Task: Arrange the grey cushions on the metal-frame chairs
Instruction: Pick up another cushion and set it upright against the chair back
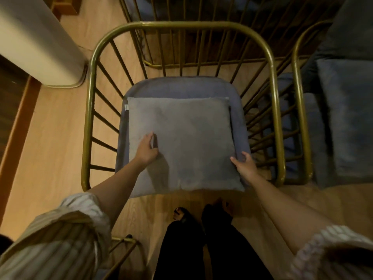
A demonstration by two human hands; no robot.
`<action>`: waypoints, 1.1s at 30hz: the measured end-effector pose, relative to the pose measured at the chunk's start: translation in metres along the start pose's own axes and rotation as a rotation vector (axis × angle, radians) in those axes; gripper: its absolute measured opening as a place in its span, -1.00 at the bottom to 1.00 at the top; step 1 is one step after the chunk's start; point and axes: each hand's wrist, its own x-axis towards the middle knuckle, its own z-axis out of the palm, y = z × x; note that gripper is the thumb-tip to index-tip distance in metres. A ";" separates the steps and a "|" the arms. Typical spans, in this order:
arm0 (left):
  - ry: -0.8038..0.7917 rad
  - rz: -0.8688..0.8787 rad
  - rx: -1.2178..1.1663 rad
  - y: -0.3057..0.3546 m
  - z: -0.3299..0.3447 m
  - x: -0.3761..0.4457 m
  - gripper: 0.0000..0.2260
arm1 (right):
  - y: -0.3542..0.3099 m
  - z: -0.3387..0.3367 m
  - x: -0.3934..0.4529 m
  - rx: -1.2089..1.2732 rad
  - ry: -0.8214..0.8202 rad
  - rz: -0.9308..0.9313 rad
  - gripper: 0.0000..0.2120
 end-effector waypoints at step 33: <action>-0.281 0.002 -0.447 0.494 0.403 -0.021 -0.39 | 0.011 -0.594 0.149 -0.123 0.392 -0.141 -0.08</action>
